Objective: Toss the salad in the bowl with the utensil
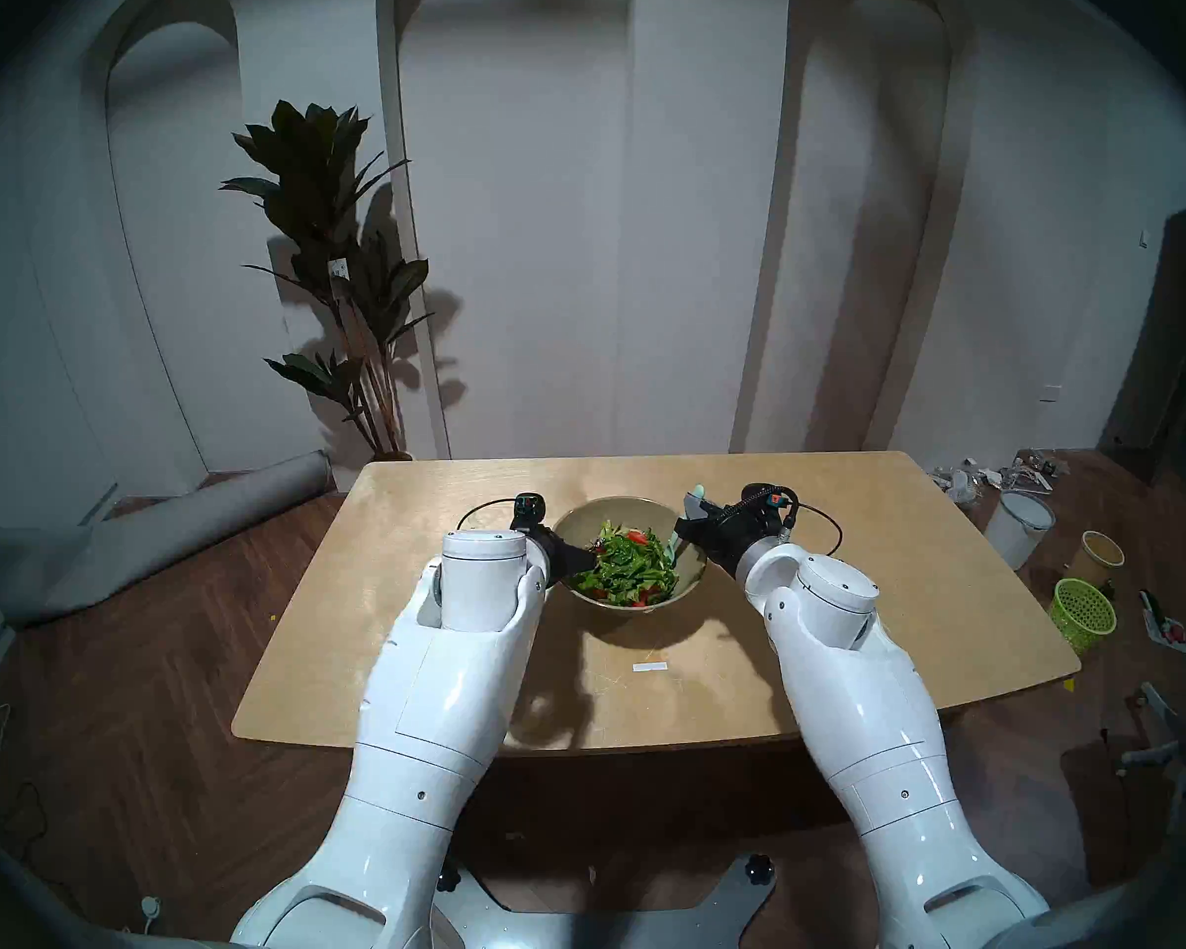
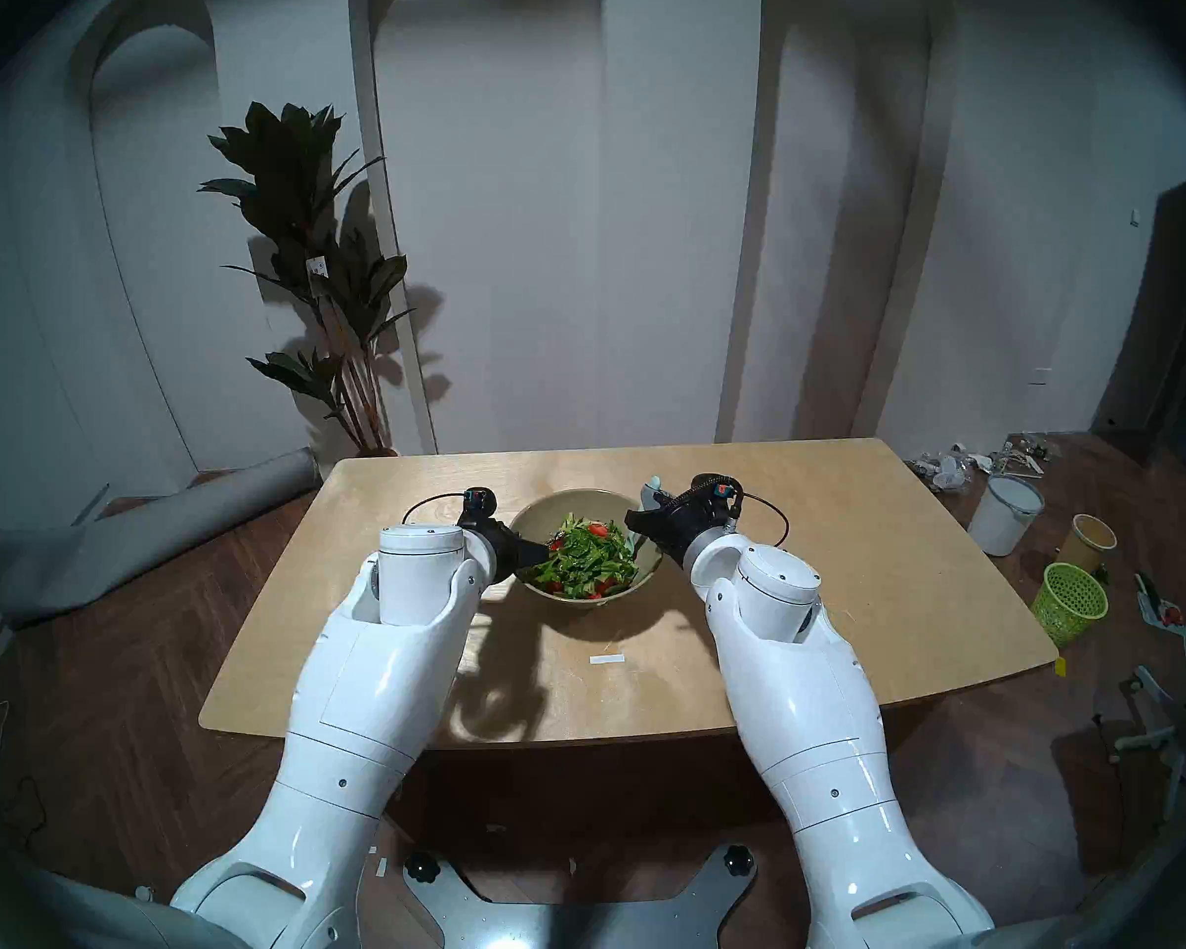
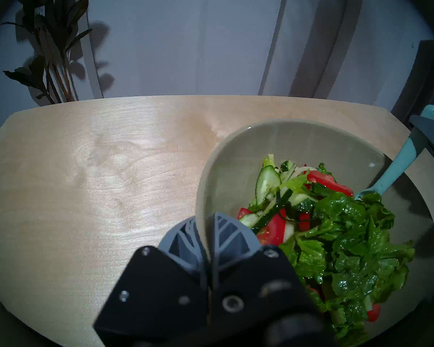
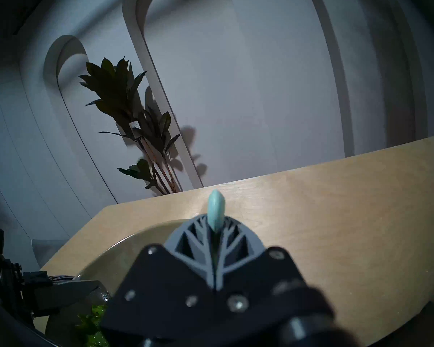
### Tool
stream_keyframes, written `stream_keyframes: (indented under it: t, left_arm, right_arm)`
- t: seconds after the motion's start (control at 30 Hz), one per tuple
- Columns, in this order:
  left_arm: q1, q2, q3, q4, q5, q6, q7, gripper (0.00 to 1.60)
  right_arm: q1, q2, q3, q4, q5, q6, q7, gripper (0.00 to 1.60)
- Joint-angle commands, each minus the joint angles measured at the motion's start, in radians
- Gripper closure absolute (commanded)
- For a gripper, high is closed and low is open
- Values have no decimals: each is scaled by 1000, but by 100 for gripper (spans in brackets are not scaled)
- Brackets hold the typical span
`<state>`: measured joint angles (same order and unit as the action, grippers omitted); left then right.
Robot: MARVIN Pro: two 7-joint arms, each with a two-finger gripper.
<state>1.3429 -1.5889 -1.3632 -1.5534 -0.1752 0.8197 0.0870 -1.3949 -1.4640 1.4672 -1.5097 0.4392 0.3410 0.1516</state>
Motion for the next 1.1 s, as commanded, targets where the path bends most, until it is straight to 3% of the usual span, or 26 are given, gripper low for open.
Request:
stream_keyframes:
  t: [0.0,0.43,0.7,1.07]
  left_arm:
    - [-12,-2,3,-7,0,2,-2,160]
    - [-11,-2,3,-7,0,1,-2,160]
    - [-11,-2,3,-7,0,1,-2,160]
    - [-12,-2,3,-7,0,2,-2,160]
  right_arm:
    - [53,-47,0,4,53,48,11,160]
    - [95,-139,57,-14,218,245,-24,160]
    - [100,-170,85,-40,261,282,-57,160]
    - [86,-164,90,-92,268,280,-56,160]
